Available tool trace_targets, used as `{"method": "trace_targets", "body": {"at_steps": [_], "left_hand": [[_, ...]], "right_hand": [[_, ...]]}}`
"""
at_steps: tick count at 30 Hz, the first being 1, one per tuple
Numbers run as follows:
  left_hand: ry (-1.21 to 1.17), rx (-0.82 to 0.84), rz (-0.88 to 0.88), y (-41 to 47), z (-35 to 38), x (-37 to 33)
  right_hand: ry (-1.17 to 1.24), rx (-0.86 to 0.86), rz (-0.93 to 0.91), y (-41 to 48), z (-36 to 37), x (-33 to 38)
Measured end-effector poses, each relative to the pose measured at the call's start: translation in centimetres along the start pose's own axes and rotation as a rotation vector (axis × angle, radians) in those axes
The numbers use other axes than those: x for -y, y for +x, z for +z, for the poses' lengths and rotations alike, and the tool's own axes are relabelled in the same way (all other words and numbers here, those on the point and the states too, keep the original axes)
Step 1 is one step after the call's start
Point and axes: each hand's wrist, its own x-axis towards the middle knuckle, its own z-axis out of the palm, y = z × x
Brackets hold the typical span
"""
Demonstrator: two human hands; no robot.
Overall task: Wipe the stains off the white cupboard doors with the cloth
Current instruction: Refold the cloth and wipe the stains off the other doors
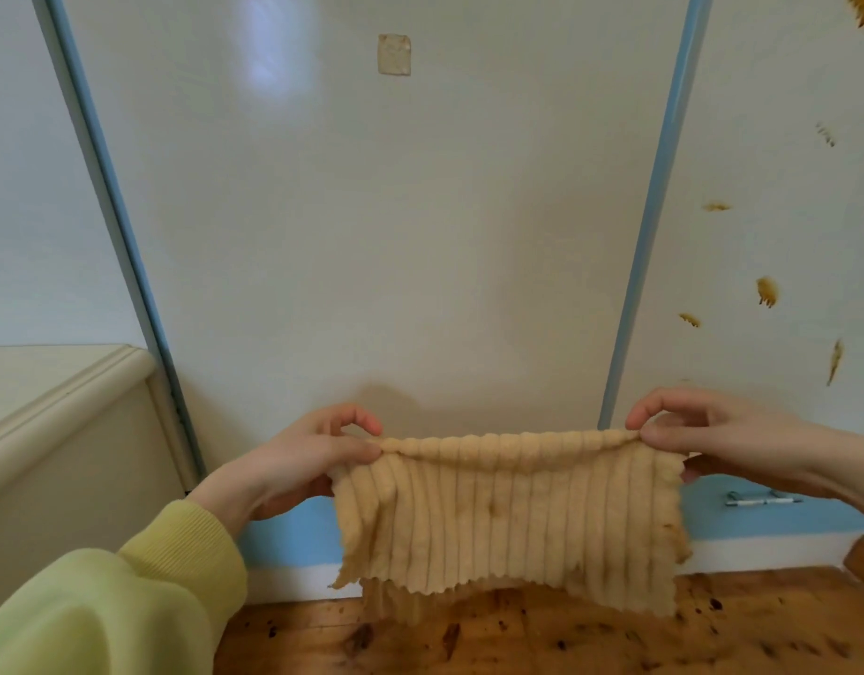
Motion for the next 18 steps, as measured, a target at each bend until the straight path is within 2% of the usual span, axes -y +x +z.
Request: {"method": "trace_targets", "body": {"at_steps": [2, 5, 7, 8, 9, 11, 14, 16, 18], "left_hand": [[-0.111, 0.038, 0.009, -0.1, -0.5, 0.0], [-0.135, 0.058, 0.043, -0.3, -0.7, 0.2], [-0.131, 0.014, 0.056, -0.3, -0.7, 0.1], [-0.141, -0.02, 0.039, -0.1, -0.6, 0.3], [-0.165, -0.059, -0.008, 0.4, -0.5, 0.5], [-0.239, -0.147, -0.216, 1.7, 0.3, 2.0], [-0.4, -0.128, -0.498, 2.0, 2.3, 3.8], [-0.465, -0.133, -0.542, 2.2, 2.6, 4.0], [-0.466, -0.159, -0.51, 2.3, 2.4, 4.0]], "right_hand": [[0.044, 0.064, 0.029, -0.3, -0.3, 0.3], [-0.039, 0.157, 0.056, -0.8, -0.6, 0.3], [-0.005, 0.109, 0.041, -0.8, -0.6, 0.5], [0.08, 0.029, 0.042, -0.5, -0.5, 0.5], [0.191, -0.059, 0.06, 0.0, -0.3, 0.3], [0.326, -0.19, 0.199, 1.2, 0.9, -0.6], [0.436, -0.176, 0.465, 1.9, 2.9, -2.0], [0.554, -0.153, 0.525, 1.8, 3.2, -2.1], [0.544, -0.137, 0.489, 1.7, 2.8, -2.2]]}}
